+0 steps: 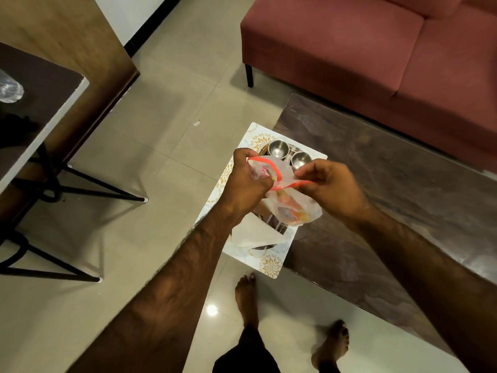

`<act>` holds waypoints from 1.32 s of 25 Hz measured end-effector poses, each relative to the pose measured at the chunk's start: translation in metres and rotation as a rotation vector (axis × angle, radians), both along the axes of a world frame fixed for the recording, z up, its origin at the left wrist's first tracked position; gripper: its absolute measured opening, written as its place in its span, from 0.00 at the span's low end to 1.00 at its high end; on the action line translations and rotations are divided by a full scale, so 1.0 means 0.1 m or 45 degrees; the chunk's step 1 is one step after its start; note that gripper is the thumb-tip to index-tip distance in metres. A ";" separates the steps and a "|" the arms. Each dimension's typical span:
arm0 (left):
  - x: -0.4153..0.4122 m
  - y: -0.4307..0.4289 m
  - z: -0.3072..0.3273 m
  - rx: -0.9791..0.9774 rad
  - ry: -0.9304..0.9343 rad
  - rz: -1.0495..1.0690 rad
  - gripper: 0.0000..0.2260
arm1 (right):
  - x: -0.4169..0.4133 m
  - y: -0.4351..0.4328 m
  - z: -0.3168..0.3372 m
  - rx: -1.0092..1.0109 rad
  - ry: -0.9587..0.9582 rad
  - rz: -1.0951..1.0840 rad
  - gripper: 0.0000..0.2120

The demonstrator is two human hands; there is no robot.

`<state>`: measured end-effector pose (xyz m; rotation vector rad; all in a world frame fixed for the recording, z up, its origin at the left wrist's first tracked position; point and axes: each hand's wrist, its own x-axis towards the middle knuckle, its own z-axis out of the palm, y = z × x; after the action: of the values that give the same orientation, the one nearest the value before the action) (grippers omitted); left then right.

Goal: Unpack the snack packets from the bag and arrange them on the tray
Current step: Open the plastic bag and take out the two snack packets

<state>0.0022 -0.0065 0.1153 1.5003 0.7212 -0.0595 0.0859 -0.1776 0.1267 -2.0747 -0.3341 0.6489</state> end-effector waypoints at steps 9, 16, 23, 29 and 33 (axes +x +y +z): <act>-0.02 -0.10 0.06 -0.038 -0.069 -0.046 0.37 | -0.09 0.05 0.01 -0.240 -0.069 0.343 0.10; -0.11 -0.03 0.07 -0.003 -0.066 -0.072 0.28 | -0.05 0.07 -0.06 -0.631 -0.333 0.320 0.31; -0.22 0.03 0.11 0.716 -0.073 -0.196 0.30 | -0.08 0.03 0.05 -0.626 -0.409 0.362 0.42; -0.31 -0.11 0.17 1.378 -0.301 -0.842 0.25 | -0.10 0.04 0.12 -0.591 -0.464 0.379 0.53; -0.24 -0.01 0.09 1.422 0.160 -0.608 0.25 | -0.10 -0.02 0.08 -0.766 -0.502 0.571 0.61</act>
<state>-0.0218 -0.0079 0.1244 2.7424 0.4721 -0.1239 0.0756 -0.1797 0.1349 -2.7421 -0.9434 0.6473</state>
